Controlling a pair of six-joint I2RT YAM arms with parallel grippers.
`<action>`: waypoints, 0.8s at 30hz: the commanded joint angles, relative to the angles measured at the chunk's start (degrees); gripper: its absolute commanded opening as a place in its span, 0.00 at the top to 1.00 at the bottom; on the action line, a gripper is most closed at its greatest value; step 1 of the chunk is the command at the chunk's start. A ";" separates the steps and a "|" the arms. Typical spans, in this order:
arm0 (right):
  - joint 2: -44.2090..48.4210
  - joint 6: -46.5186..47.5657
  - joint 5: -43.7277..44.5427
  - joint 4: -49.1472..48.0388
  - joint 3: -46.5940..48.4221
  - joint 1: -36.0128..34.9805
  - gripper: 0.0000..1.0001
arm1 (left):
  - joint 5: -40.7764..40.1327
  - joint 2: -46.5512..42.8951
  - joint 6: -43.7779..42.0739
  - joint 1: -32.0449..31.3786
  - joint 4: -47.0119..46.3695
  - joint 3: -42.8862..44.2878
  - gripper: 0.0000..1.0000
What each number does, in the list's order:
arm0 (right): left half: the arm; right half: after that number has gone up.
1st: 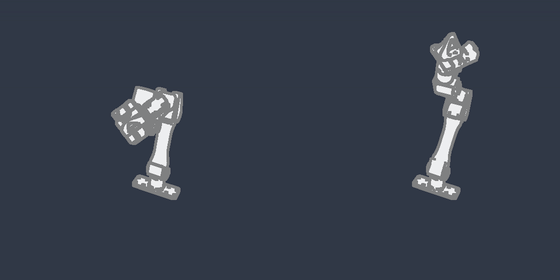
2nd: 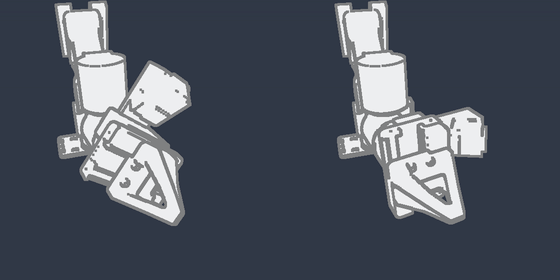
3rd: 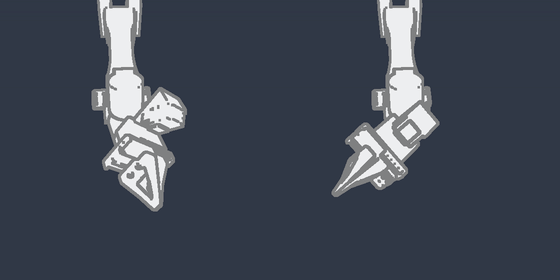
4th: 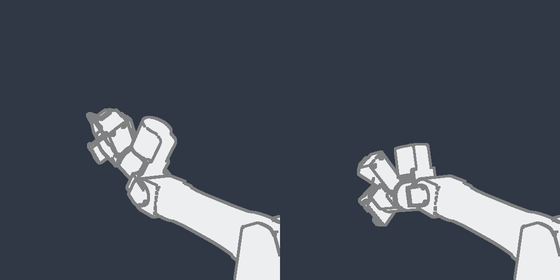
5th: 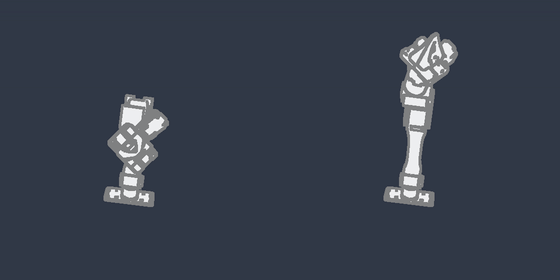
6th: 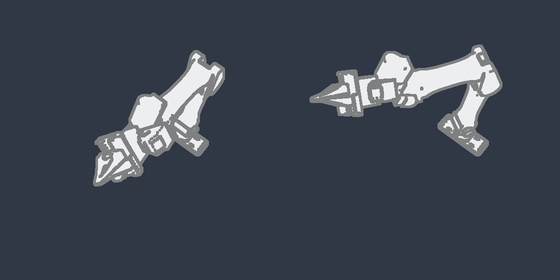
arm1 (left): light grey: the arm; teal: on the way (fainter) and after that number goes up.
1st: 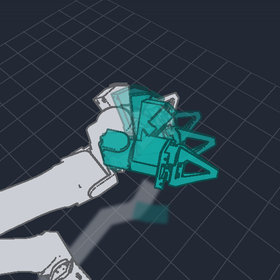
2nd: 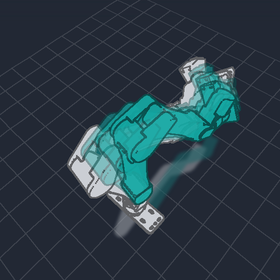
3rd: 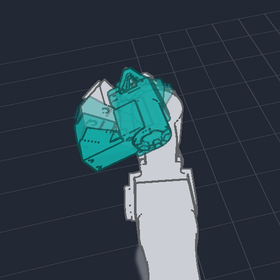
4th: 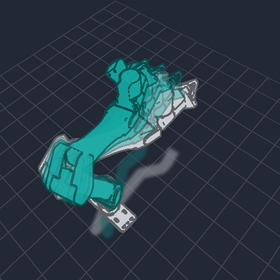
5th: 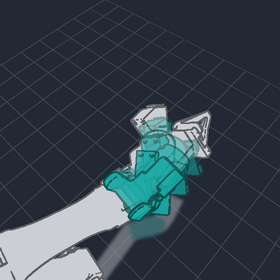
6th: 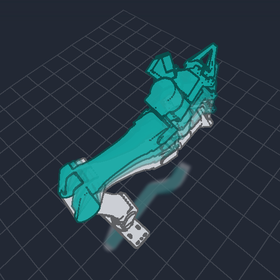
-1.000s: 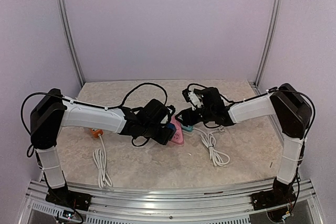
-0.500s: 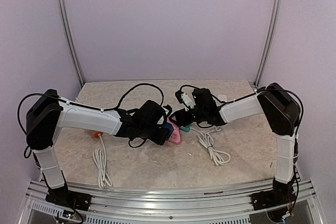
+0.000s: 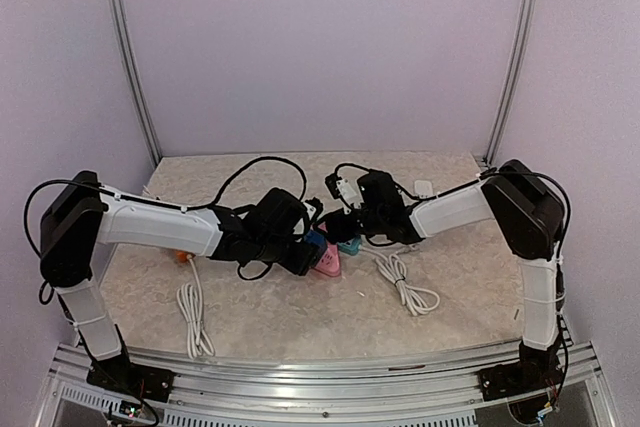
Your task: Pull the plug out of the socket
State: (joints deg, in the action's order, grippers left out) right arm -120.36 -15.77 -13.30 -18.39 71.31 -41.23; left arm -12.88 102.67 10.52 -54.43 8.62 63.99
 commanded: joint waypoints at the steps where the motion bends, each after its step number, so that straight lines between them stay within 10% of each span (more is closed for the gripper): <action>1: -5.63 1.10 6.50 10.60 -1.53 -0.25 0.41 | 6.52 -5.52 -0.13 1.08 -7.33 -0.43 0.75; 12: -6.43 1.05 6.61 11.44 -0.65 -0.30 0.41 | -5.08 -3.85 -9.81 -3.70 -7.08 0.95 0.79; 24: -6.33 1.29 6.47 10.73 -1.25 -0.25 0.42 | 3.99 -8.28 -5.65 -1.12 -13.59 -3.43 0.79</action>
State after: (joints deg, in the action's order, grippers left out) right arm -121.99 -16.01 -12.60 -19.03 72.90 -42.15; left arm -8.56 99.68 9.23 -52.62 4.62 59.75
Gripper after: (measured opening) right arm 0.585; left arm 0.620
